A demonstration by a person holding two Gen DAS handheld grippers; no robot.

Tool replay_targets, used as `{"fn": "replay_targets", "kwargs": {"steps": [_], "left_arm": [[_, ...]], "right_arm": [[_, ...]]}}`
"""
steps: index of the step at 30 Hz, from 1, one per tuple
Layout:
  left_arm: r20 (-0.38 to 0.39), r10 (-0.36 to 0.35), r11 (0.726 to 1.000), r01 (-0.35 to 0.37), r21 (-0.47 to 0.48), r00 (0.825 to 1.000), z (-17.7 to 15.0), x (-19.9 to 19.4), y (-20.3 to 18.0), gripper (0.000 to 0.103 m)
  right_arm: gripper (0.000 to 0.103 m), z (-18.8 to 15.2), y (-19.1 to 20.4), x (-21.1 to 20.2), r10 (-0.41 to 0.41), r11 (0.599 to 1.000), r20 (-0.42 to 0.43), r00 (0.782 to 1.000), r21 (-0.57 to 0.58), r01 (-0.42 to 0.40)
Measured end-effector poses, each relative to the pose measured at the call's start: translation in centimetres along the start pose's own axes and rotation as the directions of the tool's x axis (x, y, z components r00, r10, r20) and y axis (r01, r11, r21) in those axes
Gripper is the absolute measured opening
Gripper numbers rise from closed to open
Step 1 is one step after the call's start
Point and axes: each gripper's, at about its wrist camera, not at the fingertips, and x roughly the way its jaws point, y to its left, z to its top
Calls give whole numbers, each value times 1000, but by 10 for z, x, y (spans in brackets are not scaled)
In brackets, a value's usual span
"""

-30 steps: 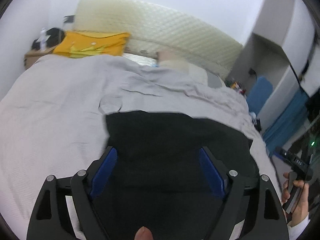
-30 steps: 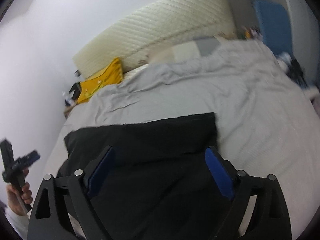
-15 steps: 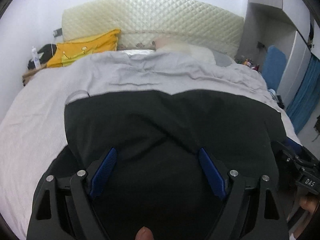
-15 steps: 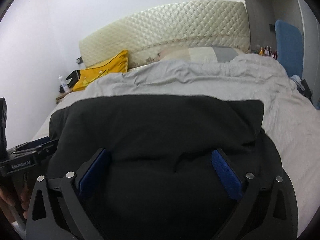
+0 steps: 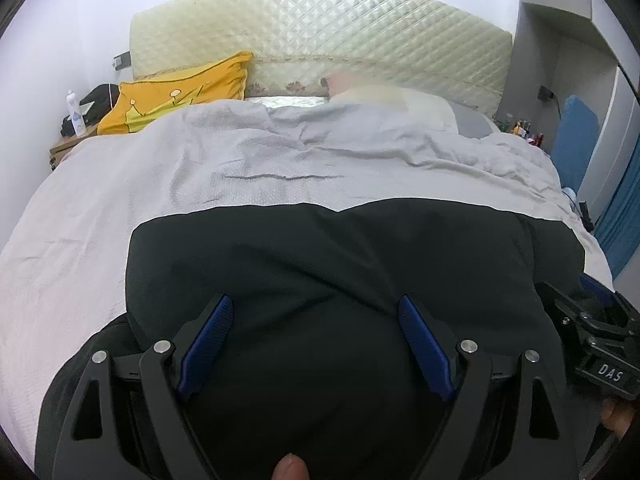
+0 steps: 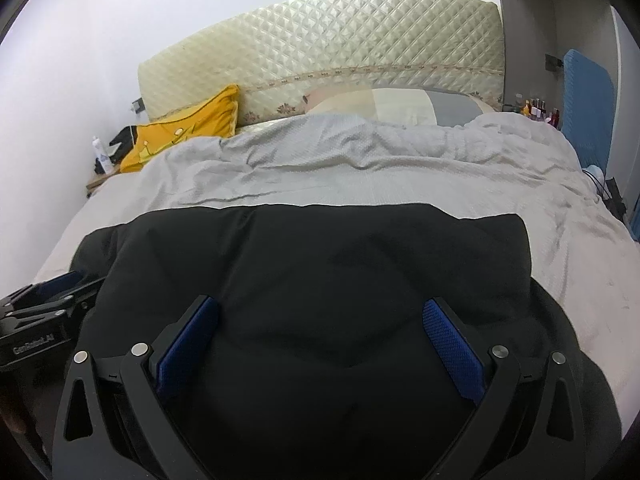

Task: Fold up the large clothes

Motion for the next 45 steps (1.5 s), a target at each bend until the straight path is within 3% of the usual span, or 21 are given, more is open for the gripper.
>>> {"fn": "replay_targets", "kwargs": {"steps": [6,10,13,17,26,30,33,36,41,45], "left_arm": [[0,22,1000,-22,19,1000,11,1,1,86],[14,66,997,-66,42,998,10,-2,14,86],[-8,125,990,-124,68,992,1,2,24,87],[4,141,988,-141,70,990,-9,3,36,87],[8,107,994,-107,28,994,-23,8,43,92],[-6,136,989,-135,67,991,-16,-3,35,92],[-20,75,997,-75,31,997,-7,-26,36,92],[18,19,1000,-19,-1,1000,8,-69,33,92],[85,-45,999,44,13,995,31,-156,16,92],[119,-59,998,56,30,991,40,-226,1,92]], "right_arm": [[103,8,3,15,-35,999,-43,998,-31,34],[103,9,-1,-3,-86,992,10,996,-91,86],[103,5,-19,-12,-114,989,16,993,-91,115],[103,-5,-55,-13,-141,989,-12,990,-45,140],[103,-27,-90,0,-41,996,-33,999,82,43],[103,-22,-86,-4,-79,995,-50,996,65,82],[103,-13,-75,-27,-102,995,-16,995,3,103],[103,3,-64,-62,-86,996,28,996,-10,87],[103,38,-41,-149,-46,999,130,990,-5,47],[103,60,-24,-218,3,1000,200,980,16,-6]]}}
